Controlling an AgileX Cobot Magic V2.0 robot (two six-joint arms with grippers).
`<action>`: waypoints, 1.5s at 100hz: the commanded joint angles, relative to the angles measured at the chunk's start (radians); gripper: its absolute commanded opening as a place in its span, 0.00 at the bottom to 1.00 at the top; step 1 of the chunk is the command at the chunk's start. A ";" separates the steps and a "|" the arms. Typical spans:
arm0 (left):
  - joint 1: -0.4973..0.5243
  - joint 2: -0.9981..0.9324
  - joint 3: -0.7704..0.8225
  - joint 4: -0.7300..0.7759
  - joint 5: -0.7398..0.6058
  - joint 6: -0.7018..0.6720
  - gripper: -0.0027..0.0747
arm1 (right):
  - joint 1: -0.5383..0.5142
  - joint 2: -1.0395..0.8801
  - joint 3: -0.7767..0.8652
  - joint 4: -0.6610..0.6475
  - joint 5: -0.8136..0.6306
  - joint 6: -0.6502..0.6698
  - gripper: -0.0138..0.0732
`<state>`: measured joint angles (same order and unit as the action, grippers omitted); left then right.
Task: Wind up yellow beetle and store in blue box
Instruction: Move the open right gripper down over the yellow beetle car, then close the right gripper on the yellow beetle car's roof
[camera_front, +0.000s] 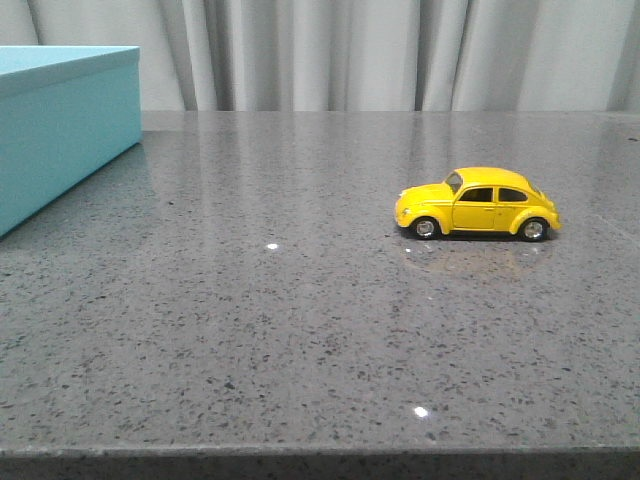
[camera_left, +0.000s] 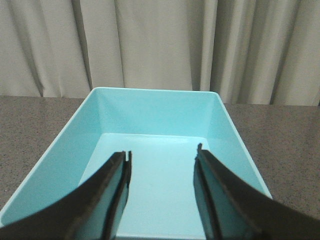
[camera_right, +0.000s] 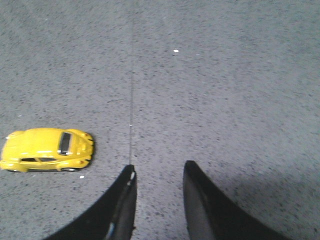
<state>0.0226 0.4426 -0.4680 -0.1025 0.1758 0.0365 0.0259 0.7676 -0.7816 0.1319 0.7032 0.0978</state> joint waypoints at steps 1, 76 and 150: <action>-0.005 0.012 -0.034 -0.011 -0.085 -0.004 0.42 | 0.034 0.054 -0.085 0.010 -0.028 -0.005 0.49; -0.005 0.012 -0.034 -0.016 -0.085 -0.004 0.42 | 0.454 0.628 -0.571 -0.298 0.331 0.376 0.74; -0.005 0.012 -0.034 -0.016 -0.085 -0.004 0.42 | 0.485 0.819 -0.611 -0.241 0.289 0.611 0.74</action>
<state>0.0226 0.4426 -0.4680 -0.1075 0.1736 0.0365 0.5107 1.6139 -1.3581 -0.1019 1.0201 0.7031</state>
